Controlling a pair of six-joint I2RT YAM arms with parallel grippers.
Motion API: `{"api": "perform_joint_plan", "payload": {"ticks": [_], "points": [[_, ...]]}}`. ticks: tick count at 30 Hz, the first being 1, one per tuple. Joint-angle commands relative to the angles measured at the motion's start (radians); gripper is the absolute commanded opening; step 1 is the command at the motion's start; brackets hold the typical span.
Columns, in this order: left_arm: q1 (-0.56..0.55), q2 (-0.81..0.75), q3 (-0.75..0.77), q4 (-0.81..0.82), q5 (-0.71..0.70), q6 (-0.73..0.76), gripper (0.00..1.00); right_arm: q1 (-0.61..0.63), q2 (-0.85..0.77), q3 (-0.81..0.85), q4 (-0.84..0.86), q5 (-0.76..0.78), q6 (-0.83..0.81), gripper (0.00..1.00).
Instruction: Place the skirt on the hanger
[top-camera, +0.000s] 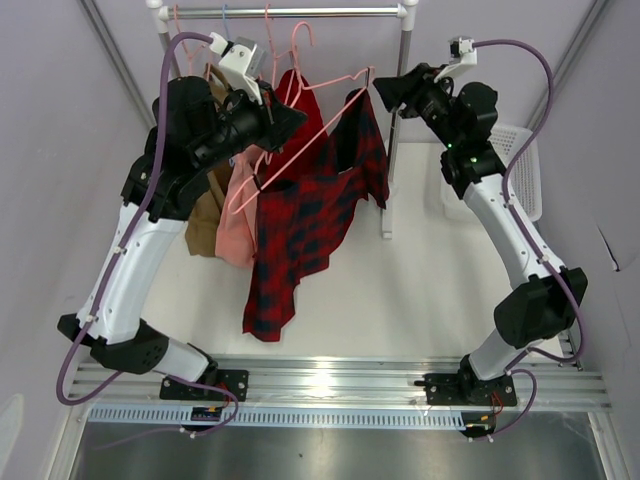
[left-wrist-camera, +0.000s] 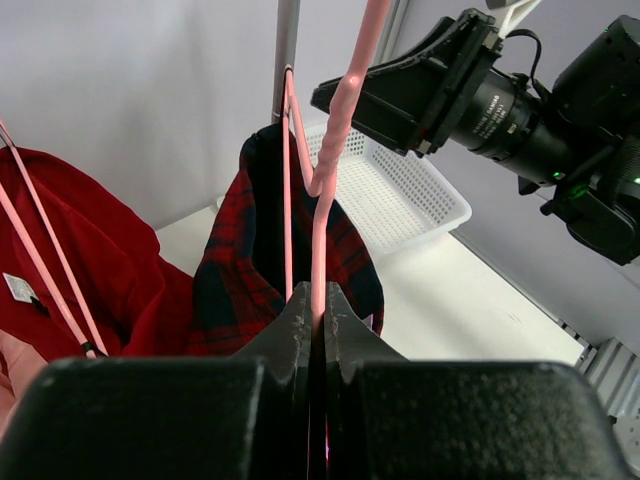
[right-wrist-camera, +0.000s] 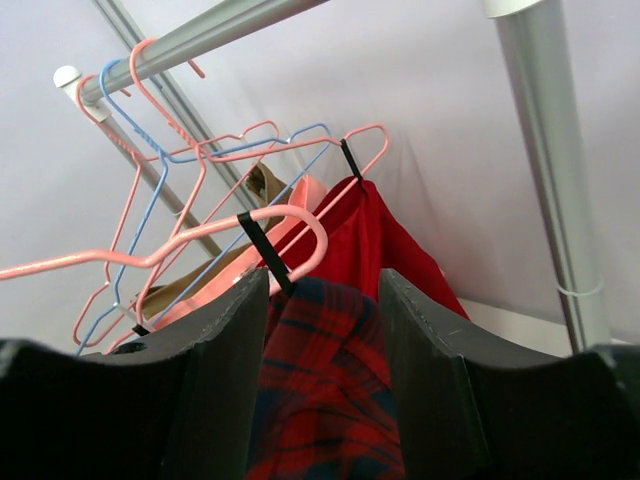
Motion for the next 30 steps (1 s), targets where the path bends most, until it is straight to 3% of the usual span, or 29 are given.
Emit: {"api": "perform_joint_plan", "payload": {"ticks": [1,19,30], "points": [[-0.003,-0.069,0.018,0.118,0.030,-0.020,0.00,0.015,0.022,0.070,0.032,0.058,-0.015,0.53],[-0.003,-0.067,0.018,0.116,0.074,-0.016,0.00,0.027,0.085,0.129,0.015,0.078,-0.038,0.52],[-0.003,-0.063,0.020,0.133,0.088,-0.024,0.00,0.032,0.056,0.022,0.107,0.024,0.025,0.54]]}}
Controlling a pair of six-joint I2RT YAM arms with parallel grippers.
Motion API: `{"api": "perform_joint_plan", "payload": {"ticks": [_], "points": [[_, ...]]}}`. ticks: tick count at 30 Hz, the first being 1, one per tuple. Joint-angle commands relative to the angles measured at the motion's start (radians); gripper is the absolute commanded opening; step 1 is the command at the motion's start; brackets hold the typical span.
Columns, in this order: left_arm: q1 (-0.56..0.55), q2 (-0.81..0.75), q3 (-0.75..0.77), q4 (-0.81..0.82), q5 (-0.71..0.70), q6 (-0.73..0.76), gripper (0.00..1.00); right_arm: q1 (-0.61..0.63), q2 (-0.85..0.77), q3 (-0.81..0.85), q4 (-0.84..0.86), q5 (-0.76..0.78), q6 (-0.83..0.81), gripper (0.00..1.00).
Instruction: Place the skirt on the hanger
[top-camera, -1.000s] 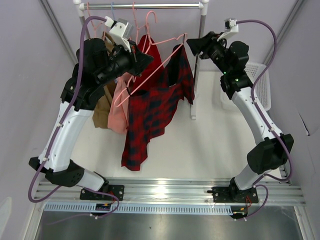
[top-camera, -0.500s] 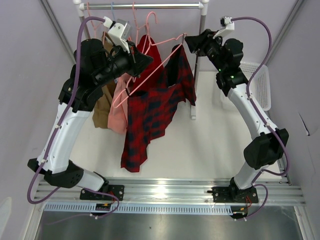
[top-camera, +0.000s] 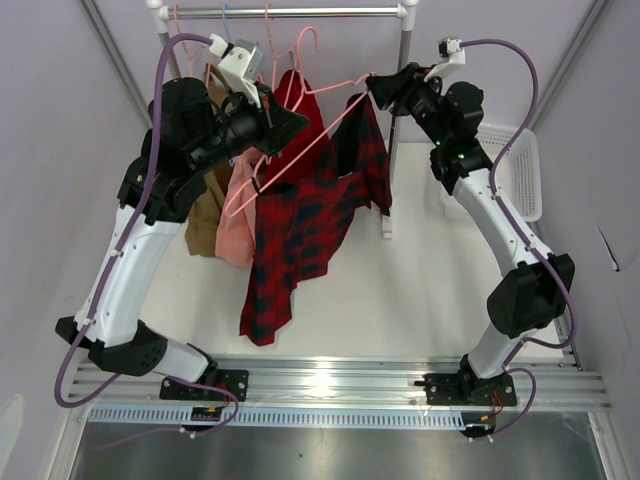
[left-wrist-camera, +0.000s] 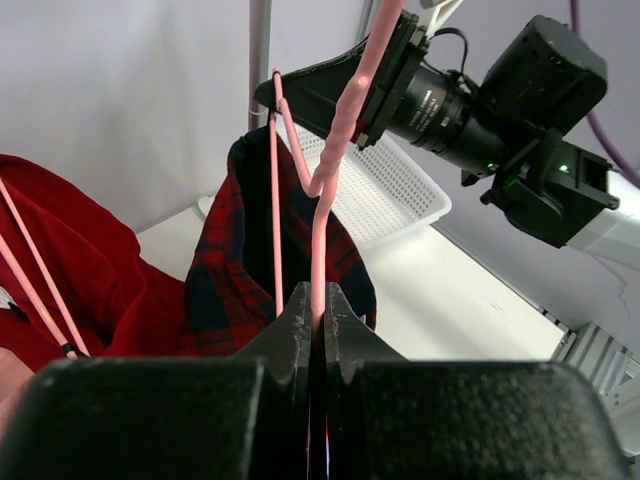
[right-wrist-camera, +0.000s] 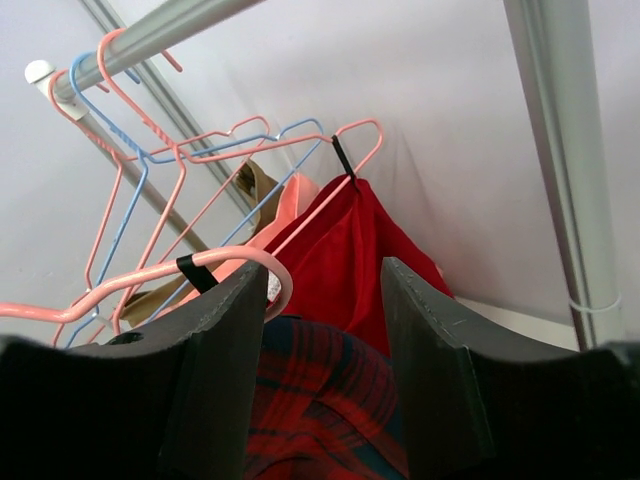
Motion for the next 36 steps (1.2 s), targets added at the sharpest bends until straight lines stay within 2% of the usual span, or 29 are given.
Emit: {"api": "perform_joint_plan", "payload": {"ticks": [1,12,18,30,34,36], "points": [[-0.005,-0.049,0.020,0.144,0.038,-0.021,0.00,0.005,-0.023,-0.026,0.071,-0.031,0.030,0.54],[-0.003,-0.035,0.011,0.164,0.047,-0.029,0.00,0.001,-0.055,-0.161,0.267,-0.201,0.196,0.57],[-0.005,-0.032,0.005,0.170,0.043,-0.031,0.00,0.018,-0.077,-0.192,0.306,-0.247,0.217,0.58],[-0.005,-0.008,0.000,0.183,0.017,-0.037,0.00,0.064,-0.115,-0.169,0.176,-0.204,0.092,0.59],[-0.005,0.020,0.023,0.174,-0.006,-0.031,0.00,0.079,-0.135,-0.167,0.088,-0.146,0.033,0.60],[-0.005,0.037,0.057,0.158,-0.025,-0.028,0.00,0.085,-0.152,-0.167,0.050,-0.068,0.004,0.65]]}}
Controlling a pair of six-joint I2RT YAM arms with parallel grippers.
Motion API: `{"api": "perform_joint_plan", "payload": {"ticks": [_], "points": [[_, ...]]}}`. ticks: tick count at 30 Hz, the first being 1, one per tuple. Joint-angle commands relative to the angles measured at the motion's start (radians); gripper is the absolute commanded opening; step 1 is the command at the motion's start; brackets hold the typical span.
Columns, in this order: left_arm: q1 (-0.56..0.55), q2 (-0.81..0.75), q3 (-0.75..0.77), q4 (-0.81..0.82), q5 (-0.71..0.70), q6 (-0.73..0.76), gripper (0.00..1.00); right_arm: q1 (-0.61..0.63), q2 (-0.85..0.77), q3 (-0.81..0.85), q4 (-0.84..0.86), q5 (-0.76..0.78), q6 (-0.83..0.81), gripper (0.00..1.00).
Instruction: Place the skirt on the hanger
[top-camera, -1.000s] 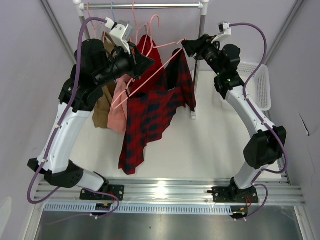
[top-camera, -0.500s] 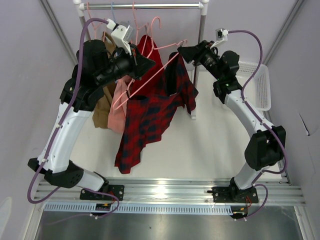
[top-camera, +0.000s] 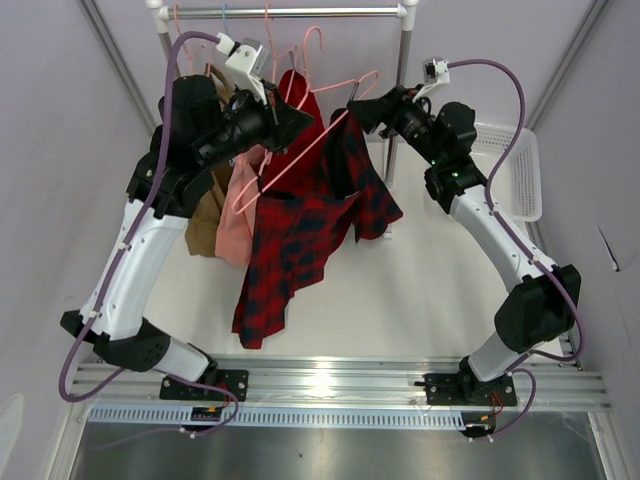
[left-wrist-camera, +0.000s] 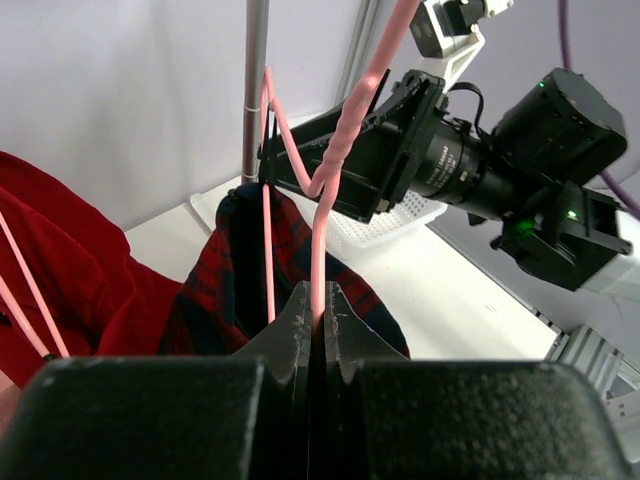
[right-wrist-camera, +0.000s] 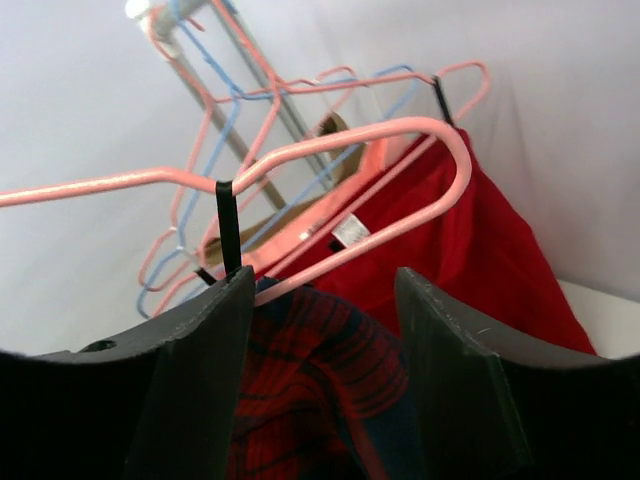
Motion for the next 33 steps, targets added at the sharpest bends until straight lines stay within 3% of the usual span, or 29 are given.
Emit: {"api": "perform_joint_plan", "payload": {"ticks": [1,5,10,15,19,22,25,33], "points": [[-0.003,0.038,0.082,0.123,-0.063,-0.002,0.00,0.028,-0.064,0.022,-0.096,0.093,-0.075,0.71],[-0.002,0.083,0.183,0.082,-0.157,0.023,0.00,0.023,-0.084,0.039,-0.180,0.202,-0.081,0.84],[0.005,0.215,0.390,-0.021,-0.252,0.066,0.00,0.028,-0.098,0.106,-0.337,0.328,-0.069,0.89],[0.005,0.259,0.378,0.049,-0.326,0.066,0.00,0.023,-0.119,0.184,-0.490,0.367,-0.060,0.91],[0.000,0.270,0.301,0.178,-0.404,0.109,0.00,0.023,-0.168,0.171,-0.515,0.365,-0.047,0.93],[0.005,0.316,0.358,0.212,-0.433,0.141,0.00,0.028,-0.201,0.155,-0.526,0.341,-0.038,0.93],[0.023,0.414,0.477,0.214,-0.413,0.143,0.00,0.044,-0.239,0.125,-0.524,0.347,-0.044,0.93],[0.058,0.485,0.435,0.318,-0.395,0.129,0.00,0.044,-0.280,0.094,-0.543,0.351,-0.069,0.94]]}}
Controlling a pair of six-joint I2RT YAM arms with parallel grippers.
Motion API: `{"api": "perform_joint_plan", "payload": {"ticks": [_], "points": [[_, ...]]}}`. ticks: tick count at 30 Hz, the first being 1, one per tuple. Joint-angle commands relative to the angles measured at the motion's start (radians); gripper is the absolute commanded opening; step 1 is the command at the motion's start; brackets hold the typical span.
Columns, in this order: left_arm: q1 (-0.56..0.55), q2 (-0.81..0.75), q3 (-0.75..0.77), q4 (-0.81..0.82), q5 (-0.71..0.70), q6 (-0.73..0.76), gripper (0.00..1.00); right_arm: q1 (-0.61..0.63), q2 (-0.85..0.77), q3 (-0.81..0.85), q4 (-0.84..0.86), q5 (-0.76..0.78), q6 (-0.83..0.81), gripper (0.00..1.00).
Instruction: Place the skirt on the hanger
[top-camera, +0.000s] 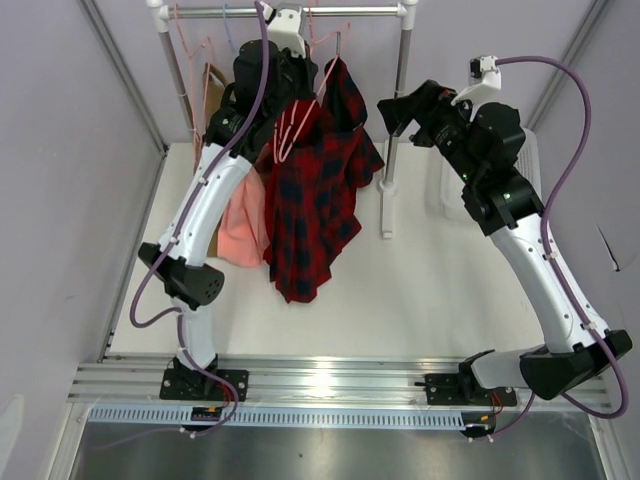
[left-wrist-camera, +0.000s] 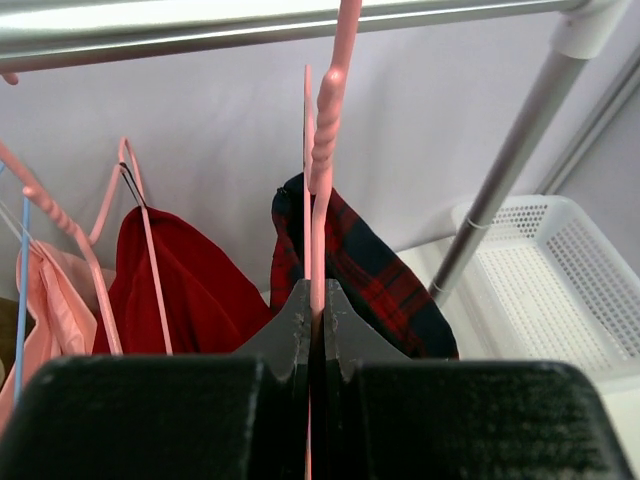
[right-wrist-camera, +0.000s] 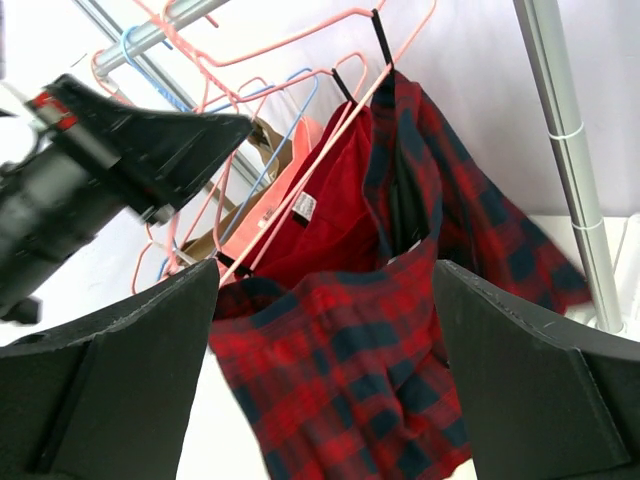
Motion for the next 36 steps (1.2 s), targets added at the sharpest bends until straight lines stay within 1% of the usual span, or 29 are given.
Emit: {"api": "perform_joint_plan", "payload": {"ticks": [1,6,15,22,25,31,34,35,36], "points": [[0.026,-0.001,0.024,0.231,-0.008,0.020,0.00,0.002,-0.015,-0.005,-0.009,0.005,-0.022,0.94],[0.041,0.054,0.040,0.274,0.011,-0.007,0.00,0.003,-0.020,-0.009,-0.025,-0.004,-0.039,0.93],[0.050,0.104,0.049,0.323,0.008,-0.053,0.00,0.003,-0.023,-0.034,-0.016,-0.018,-0.040,0.94],[0.050,0.143,0.047,0.308,0.024,-0.079,0.00,0.003,-0.026,-0.051,-0.012,-0.018,-0.042,0.94],[0.050,0.146,0.027,0.297,0.043,-0.093,0.00,0.003,-0.031,-0.062,-0.009,-0.018,-0.039,0.94],[0.047,0.080,-0.092,0.304,0.098,-0.125,0.00,0.003,-0.041,-0.075,-0.009,-0.019,-0.043,0.94],[0.047,0.039,-0.129,0.290,0.110,-0.134,0.11,0.000,-0.052,-0.086,-0.009,-0.016,-0.037,0.95],[0.047,0.028,-0.138,0.288,0.113,-0.135,0.21,-0.001,-0.055,-0.089,-0.009,-0.018,-0.036,0.95],[0.047,0.000,-0.144,0.287,0.142,-0.135,0.27,-0.004,-0.058,-0.092,-0.005,-0.024,-0.031,0.96]]}}
